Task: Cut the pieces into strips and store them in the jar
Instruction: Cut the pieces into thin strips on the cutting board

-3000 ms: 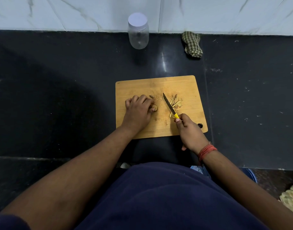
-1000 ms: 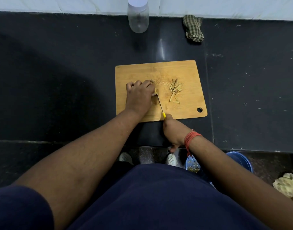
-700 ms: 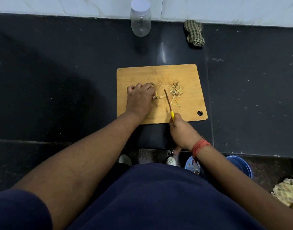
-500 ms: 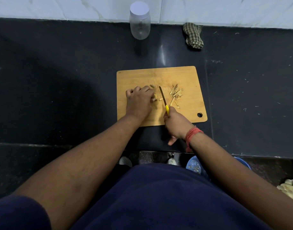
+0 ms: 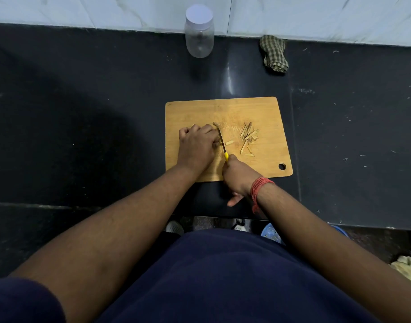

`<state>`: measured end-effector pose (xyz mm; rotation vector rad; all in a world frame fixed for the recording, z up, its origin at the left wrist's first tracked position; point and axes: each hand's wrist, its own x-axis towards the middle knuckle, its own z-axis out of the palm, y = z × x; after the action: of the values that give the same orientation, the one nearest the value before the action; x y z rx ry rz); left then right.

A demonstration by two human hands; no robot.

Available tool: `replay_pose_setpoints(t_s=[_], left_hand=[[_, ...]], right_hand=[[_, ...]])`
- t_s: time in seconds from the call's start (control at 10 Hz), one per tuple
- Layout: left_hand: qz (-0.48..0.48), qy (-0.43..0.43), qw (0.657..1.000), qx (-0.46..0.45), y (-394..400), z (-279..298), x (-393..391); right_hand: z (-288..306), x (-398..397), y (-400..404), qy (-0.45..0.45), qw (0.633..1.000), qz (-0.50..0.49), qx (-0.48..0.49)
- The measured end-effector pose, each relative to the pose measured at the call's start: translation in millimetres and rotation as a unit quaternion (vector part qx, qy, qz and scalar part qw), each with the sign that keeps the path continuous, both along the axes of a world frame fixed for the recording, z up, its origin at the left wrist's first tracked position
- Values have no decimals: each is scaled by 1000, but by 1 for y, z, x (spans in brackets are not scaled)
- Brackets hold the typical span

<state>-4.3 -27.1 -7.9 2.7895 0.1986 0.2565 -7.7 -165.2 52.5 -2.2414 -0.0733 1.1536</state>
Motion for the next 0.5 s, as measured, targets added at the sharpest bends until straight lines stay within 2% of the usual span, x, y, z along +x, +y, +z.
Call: replay_pose_setpoints(t_s=[0.3, 0.4, 0.5], left_hand=[[-45, -21, 998, 26, 6, -3, 2], [-56, -32, 997, 38, 7, -6, 1], [-54, -46, 996, 49, 7, -8, 1]], right_hand=[[4, 5, -1, 31, 999, 6, -11], [6, 4, -1, 42, 998, 49, -21], [-1, 7, -3, 24, 1000, 14, -4]])
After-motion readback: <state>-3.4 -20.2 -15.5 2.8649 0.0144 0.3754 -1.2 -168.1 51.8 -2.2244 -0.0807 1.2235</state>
